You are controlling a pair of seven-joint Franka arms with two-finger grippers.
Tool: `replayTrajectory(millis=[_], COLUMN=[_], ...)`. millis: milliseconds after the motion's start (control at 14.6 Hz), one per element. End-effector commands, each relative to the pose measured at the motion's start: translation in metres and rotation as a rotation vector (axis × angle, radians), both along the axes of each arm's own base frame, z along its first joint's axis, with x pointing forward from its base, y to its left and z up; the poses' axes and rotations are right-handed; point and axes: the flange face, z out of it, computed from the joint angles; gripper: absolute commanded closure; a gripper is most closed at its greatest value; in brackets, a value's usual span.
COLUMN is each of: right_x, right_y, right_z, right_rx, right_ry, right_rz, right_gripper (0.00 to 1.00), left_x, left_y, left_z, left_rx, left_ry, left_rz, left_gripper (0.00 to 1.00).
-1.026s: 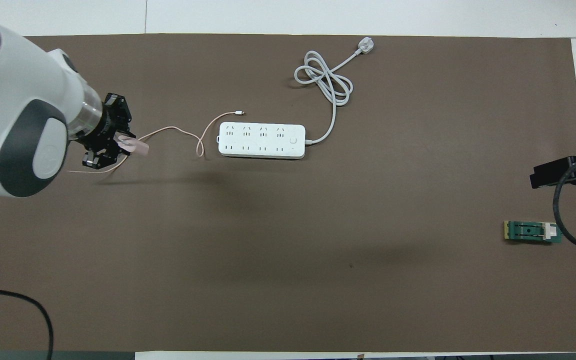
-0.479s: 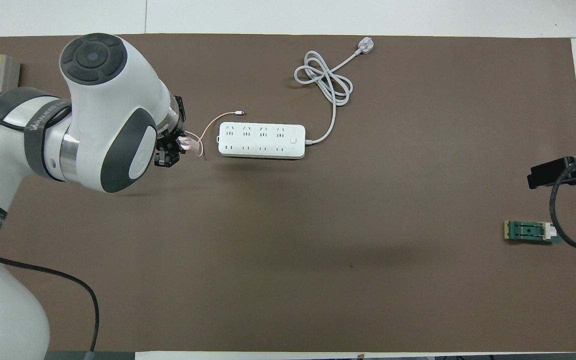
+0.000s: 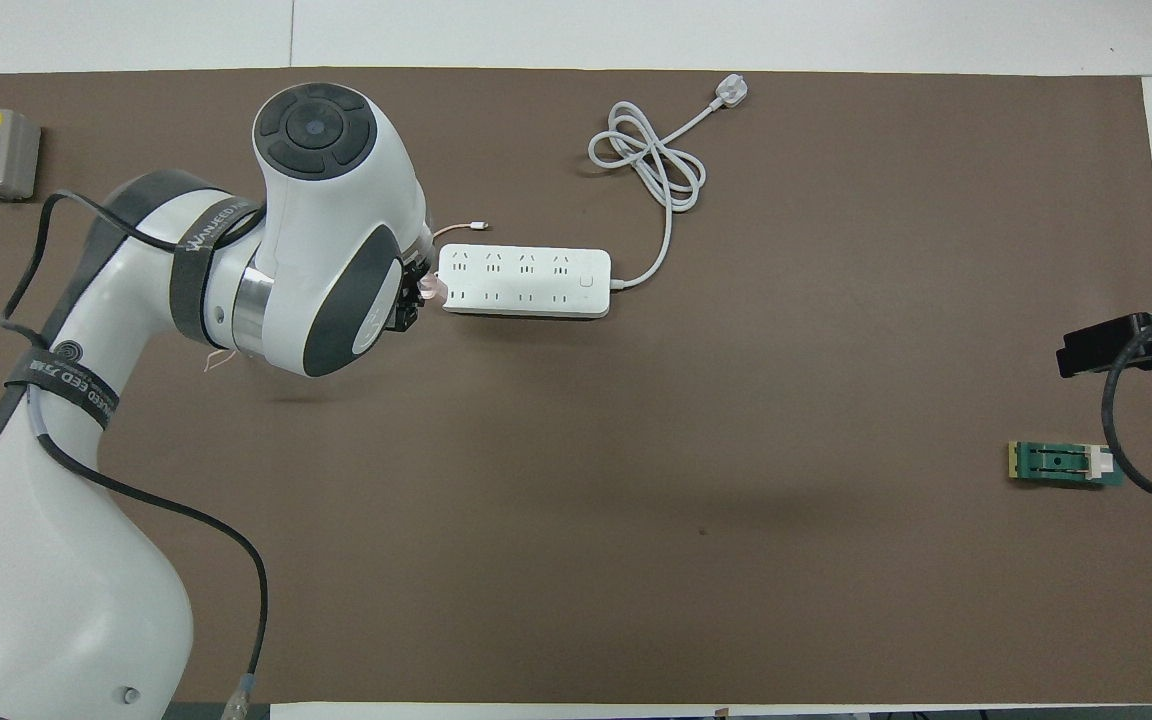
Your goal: Plug charger into power strip
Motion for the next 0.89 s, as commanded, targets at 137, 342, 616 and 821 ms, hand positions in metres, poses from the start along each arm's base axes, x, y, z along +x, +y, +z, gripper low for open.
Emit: replayTrajectory(millis=[137,342,616,821], right_x=[-0.005,-0.005,-0.005,-0.005], right_y=[-0.004,-0.005,-0.006,-0.004], right_z=[0.003,0.002,0.002,0.002], right_rx=[-0.006,-0.006,-0.006,-0.006], right_ry=[-0.006,-0.003,-0.004,-0.001], right_rz=[-0.018,-0.018,-0.021,-0.019], right_gripper=[0.0,0.0,0.0,0.0], left_x=[-0.004,-0.001,0.01,0.011], left_y=[-0.014,-0.021,-0.03,-0.029], left_z=[-0.007,-0.013,-0.012,-0.014], left_rx=[0.079,0.096,0.111,0.111], left_ry=[0.002,0.035,0.053,0.053], left_rz=[-0.033,-0.03,-0.008,-0.006], left_gripper=[1.0,1.0,1.0,1.0])
